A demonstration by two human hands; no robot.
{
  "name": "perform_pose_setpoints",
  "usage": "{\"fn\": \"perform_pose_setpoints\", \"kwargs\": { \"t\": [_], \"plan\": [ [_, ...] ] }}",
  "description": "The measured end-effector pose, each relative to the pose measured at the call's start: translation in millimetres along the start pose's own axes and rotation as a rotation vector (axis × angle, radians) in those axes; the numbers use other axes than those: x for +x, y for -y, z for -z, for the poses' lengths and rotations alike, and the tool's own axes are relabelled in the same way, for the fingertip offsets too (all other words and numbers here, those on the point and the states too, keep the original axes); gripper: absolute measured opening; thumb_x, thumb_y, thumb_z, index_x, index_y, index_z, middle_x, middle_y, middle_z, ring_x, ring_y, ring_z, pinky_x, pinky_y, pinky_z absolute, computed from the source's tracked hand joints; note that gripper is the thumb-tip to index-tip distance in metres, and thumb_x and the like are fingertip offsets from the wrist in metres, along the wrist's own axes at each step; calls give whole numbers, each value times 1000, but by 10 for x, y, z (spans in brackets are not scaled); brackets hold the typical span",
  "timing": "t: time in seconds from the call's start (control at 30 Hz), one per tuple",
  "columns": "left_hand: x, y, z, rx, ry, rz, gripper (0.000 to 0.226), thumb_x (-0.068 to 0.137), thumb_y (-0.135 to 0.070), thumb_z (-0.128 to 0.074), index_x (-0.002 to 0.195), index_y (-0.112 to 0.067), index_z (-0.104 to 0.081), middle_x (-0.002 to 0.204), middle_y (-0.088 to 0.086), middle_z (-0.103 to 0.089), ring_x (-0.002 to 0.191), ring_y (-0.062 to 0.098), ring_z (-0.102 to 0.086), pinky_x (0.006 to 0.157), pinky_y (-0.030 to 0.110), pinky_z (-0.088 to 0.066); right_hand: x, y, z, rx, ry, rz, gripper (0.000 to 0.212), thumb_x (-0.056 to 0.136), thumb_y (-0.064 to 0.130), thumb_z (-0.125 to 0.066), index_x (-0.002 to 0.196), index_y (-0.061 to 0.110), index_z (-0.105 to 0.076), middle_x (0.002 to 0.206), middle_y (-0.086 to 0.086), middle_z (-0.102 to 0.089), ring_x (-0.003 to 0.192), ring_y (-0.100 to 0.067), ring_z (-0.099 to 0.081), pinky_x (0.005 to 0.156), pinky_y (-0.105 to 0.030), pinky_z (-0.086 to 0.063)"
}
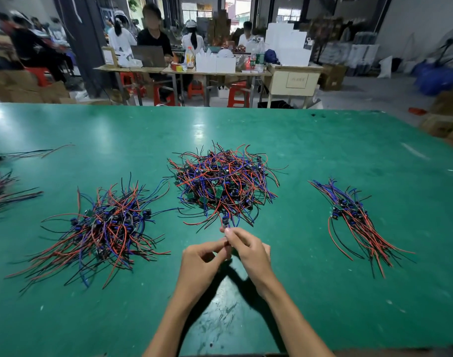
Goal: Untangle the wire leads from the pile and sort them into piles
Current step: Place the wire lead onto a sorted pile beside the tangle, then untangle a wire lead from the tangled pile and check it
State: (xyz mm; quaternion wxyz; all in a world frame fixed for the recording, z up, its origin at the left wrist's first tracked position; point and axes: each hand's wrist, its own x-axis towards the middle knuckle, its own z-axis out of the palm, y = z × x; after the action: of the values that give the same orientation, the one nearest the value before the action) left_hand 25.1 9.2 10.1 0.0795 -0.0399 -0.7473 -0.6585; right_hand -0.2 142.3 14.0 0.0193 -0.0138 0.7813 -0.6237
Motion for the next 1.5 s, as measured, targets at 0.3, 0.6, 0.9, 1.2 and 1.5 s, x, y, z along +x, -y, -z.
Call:
{"fn": "perform_pose_setpoints", "kwargs": {
  "t": [0.3,0.6,0.9,1.2,1.5],
  "plan": [
    [-6,53,-25,316,-40,-182,32,84,-19,-81,105,-42,-76,84,-16,-69,68,5,-64,61,24,-49,-86,36,63,419,-191,4,27,98,30,-65,87,8,-76,80,-8,-76,75,-15,-71,74,-27,-56],
    [-13,30,-7,508,-240,-193,12,87,-16,-79,92,-27,-82,83,-10,-66,74,23,-62,69,41,-52,-121,-59,102,440,-232,95,8,94,13,-71,100,10,-67,81,-10,-77,75,-13,-66,73,-20,-51],
    [-7,-9,-17,436,-194,-216,40,88,14,-63,113,-14,-76,99,-2,-65,89,12,-65,87,30,-55,-83,-167,114,376,-322,95,13,97,17,-68,91,18,-79,87,1,-78,76,-8,-67,73,-18,-52],
    [-2,-33,-98,378,-35,-290,28,95,2,-62,115,-14,-72,104,-6,-70,96,-3,-61,86,11,-45,-83,-220,108,195,-324,131,17,94,30,-73,80,24,-79,86,7,-78,84,-10,-73,79,-23,-55],
    [33,-46,-103,283,19,-120,46,88,8,-49,119,-21,-69,106,-10,-70,98,0,-62,90,20,-49,-1,-208,126,226,-407,88,14,89,24,-79,80,14,-76,79,0,-77,76,-14,-71,76,-28,-56]
  ]
}}
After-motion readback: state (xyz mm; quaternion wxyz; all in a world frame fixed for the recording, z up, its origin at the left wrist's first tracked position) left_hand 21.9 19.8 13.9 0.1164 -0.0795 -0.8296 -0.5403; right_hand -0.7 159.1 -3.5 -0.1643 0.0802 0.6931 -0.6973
